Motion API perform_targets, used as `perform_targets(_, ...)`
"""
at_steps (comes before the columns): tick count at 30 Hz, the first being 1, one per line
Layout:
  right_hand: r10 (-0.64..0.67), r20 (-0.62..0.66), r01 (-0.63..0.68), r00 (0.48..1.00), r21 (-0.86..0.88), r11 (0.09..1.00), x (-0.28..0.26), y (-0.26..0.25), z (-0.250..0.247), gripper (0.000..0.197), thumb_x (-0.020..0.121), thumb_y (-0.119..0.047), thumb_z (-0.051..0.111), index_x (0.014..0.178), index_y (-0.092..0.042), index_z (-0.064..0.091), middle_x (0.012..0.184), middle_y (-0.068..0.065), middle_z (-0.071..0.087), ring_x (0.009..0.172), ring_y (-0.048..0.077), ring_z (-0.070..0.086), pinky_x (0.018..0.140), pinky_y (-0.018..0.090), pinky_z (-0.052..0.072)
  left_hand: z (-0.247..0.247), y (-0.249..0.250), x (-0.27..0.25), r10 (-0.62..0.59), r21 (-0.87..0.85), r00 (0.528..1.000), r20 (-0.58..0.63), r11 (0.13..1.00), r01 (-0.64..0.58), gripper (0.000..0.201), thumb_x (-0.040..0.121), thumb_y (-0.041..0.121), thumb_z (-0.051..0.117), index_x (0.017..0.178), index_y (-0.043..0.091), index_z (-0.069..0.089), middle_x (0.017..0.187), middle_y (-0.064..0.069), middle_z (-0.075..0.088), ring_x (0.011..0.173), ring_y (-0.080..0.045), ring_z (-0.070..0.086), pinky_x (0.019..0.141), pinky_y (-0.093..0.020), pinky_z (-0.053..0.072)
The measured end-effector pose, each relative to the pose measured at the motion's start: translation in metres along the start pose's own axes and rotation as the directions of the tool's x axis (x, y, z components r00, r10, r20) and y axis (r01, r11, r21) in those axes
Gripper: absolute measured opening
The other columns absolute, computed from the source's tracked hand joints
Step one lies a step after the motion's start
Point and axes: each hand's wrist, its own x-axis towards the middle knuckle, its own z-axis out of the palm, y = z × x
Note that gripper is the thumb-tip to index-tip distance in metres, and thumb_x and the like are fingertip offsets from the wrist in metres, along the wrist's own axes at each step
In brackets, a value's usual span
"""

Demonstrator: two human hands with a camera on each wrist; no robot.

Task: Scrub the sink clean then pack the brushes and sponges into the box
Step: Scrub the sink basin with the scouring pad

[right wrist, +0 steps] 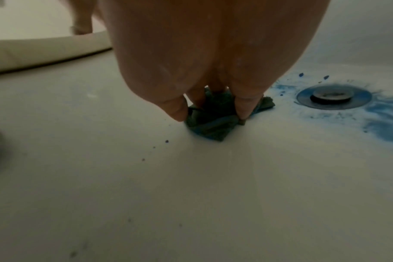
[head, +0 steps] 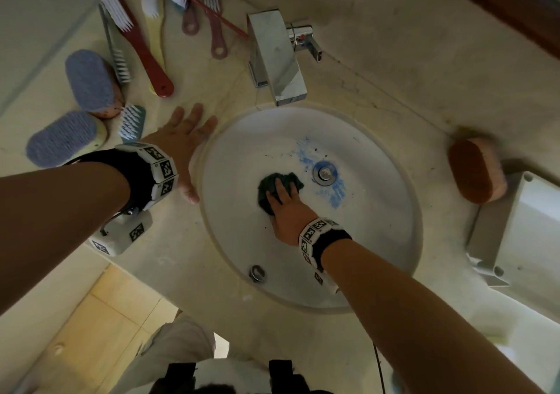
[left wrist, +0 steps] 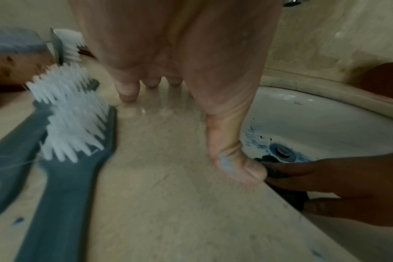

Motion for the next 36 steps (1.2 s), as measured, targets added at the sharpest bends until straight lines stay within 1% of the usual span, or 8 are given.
perform_targets(3,0.033,-0.002,-0.033,0.999,-0.040,0.999,0.012,0.004,-0.009,0.078,0.094,-0.006,0.045,0.155,-0.014,-0.002,0.158,0.013,-0.025,0.143,0.048,-0.015,0.111,0.055,0.031,-0.002,0.005,0.001,-0.024,0.001,1.000,-0.005,1.000,0.024,0.159,0.043,0.057,0.091,0.147,0.032,-0.027,0.156,0.000,-0.031,0.147,-0.032,-0.016,0.119,-0.051,0.012)
perform_targets(6,0.123,-0.058,-0.125,0.991,-0.034,0.992,0.031,0.013,-0.044,0.078,0.093,-0.002,0.042,0.156,-0.015,-0.002,0.159,0.013,-0.024,0.144,0.047,-0.014,0.114,0.055,0.027,-0.002,0.004,0.003,-0.032,-0.004,0.999,-0.011,0.999,0.032,0.160,0.042,0.056,0.091,0.148,0.033,-0.026,0.157,0.001,-0.030,0.147,-0.032,-0.013,0.118,-0.052,0.016)
perform_targets(10,0.150,-0.083,-0.155,0.985,-0.049,0.987,0.042,0.021,-0.067,0.076,0.095,-0.009,0.043,0.156,-0.016,-0.002,0.160,0.013,-0.020,0.145,0.047,-0.009,0.115,0.054,0.019,-0.004,0.004,0.002,-0.039,-0.006,0.999,-0.001,0.999,0.039,0.160,0.042,0.054,0.092,0.148,0.034,-0.025,0.157,0.002,-0.030,0.148,-0.031,-0.013,0.117,-0.052,0.018)
perform_targets(15,0.116,-0.056,-0.119,0.992,-0.056,0.991,0.024,0.006,-0.030,0.070,0.100,-0.019,0.042,0.155,-0.011,0.001,0.160,0.018,-0.016,0.143,0.051,-0.008,0.119,0.052,0.009,-0.006,0.006,0.001,-0.048,0.001,0.999,0.013,0.999,0.048,0.160,0.042,0.053,0.092,0.148,0.033,-0.026,0.157,0.001,-0.031,0.148,-0.031,-0.013,0.117,-0.051,0.018)
perform_targets(20,0.078,-0.030,-0.078,0.997,-0.005,0.997,0.018,0.003,-0.013,0.076,0.094,-0.007,0.044,0.156,-0.013,-0.001,0.159,0.014,-0.021,0.144,0.048,-0.013,0.114,0.053,0.028,-0.006,0.005,0.001,-0.043,0.006,0.999,0.010,0.999,0.042,0.160,0.041,0.056,0.091,0.147,0.034,-0.027,0.157,0.001,-0.031,0.148,-0.031,-0.014,0.117,-0.052,0.019)
perform_targets(24,0.001,-0.111,-0.018,0.994,-0.153,0.988,0.036,0.008,-0.043,0.074,0.093,0.002,0.037,0.156,-0.013,0.000,0.160,0.014,-0.020,0.144,0.049,-0.010,0.097,0.054,0.046,-0.006,0.005,0.001,-0.034,0.024,0.999,-0.004,0.999,0.034,0.160,0.041,0.057,0.091,0.148,0.033,-0.026,0.157,0.001,-0.030,0.148,-0.032,-0.012,0.114,-0.051,0.022)
perform_targets(30,-0.074,-0.115,0.035,0.991,-0.309,0.950,0.050,0.032,-0.074,0.070,0.096,-0.001,0.037,0.156,-0.021,0.006,0.161,0.009,-0.016,0.147,0.043,-0.004,0.097,0.052,0.046,-0.004,0.004,0.003,-0.033,0.025,0.999,-0.019,0.999,0.033,0.161,0.039,0.059,0.091,0.147,0.036,-0.026,0.157,0.003,-0.030,0.148,-0.031,-0.011,0.112,-0.053,0.027)
perform_targets(36,0.181,-0.187,-0.197,0.966,-0.075,0.977,0.041,0.053,-0.063,0.079,0.092,-0.007,0.047,0.156,-0.022,0.005,0.162,0.006,-0.016,0.148,0.037,-0.003,0.111,0.054,0.034,-0.003,0.003,0.004,-0.034,0.005,0.999,-0.021,0.999,0.034,0.162,0.039,0.059,0.091,0.146,0.037,-0.028,0.156,0.004,-0.032,0.148,-0.030,-0.012,0.113,-0.053,0.025)
